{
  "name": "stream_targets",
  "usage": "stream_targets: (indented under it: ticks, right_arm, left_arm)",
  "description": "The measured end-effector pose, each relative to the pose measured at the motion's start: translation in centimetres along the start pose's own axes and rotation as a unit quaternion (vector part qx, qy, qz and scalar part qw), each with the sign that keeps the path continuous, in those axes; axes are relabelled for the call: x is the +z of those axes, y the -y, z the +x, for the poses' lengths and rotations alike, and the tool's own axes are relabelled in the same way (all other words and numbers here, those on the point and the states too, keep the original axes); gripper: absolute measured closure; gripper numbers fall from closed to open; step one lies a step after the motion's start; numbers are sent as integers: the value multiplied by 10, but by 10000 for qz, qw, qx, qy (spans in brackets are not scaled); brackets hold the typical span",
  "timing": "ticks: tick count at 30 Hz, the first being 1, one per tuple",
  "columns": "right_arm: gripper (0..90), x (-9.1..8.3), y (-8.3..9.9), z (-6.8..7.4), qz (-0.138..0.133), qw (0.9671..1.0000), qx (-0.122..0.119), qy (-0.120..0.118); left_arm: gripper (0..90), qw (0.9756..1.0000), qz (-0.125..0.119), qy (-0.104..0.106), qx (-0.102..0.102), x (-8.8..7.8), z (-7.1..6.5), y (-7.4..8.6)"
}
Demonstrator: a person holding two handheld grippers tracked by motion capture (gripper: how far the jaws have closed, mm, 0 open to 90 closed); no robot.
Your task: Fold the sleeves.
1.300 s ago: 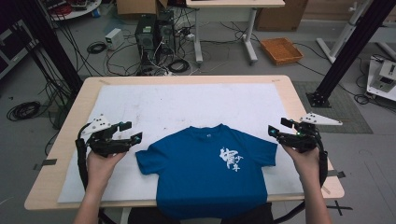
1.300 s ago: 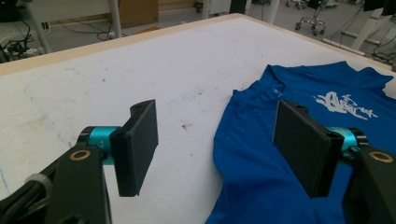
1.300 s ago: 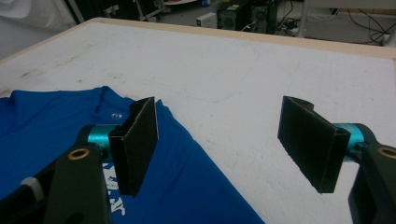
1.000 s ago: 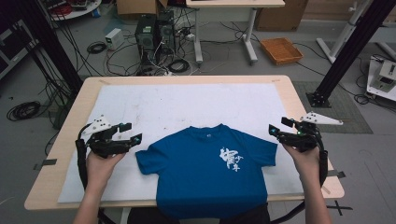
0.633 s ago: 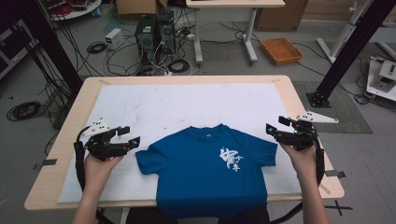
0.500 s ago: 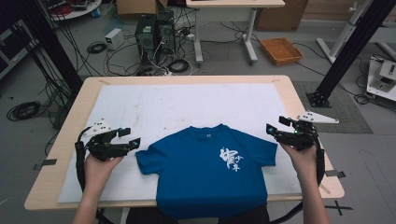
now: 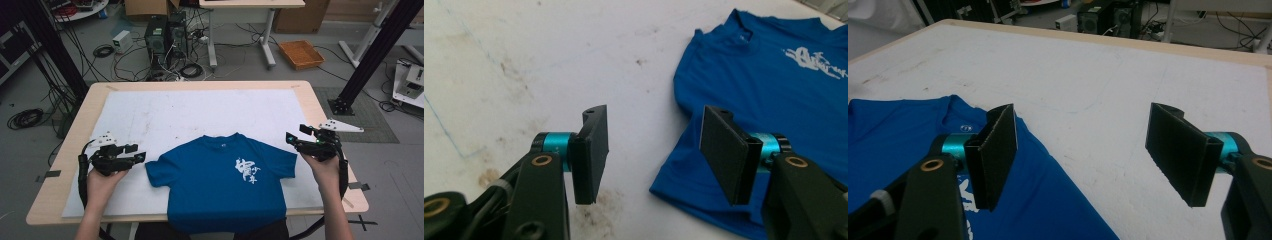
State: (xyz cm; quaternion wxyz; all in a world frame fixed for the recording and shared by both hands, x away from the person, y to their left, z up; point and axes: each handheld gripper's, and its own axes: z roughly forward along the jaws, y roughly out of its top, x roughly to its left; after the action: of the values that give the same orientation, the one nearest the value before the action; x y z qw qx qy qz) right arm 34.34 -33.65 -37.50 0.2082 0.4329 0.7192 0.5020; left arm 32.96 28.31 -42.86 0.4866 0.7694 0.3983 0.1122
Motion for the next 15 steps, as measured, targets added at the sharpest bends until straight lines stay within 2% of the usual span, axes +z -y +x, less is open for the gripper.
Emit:
stream_targets:
  ticks: [1,2,8,11,15]
  right_arm:
    - [285,0,0,0,0,10000,0,0]
    - [284,0,0,0,7,10000,-19,12]
    - [285,1,0,1,27,10000,-20,14]
    - [285,0,0,1,10,10000,-14,7]
    - [285,-1,-1,1,3,10000,-1,31]
  left_arm:
    - [488,10000,0,0,0,0,0,0]
    - [488,9999,132,1,-47,2,1,1]
    - [568,9983,549,78,-180,14,2,8]
    - [596,9975,645,160,-221,17,1,8]
    - [651,9966,770,153,-265,20,0,9]
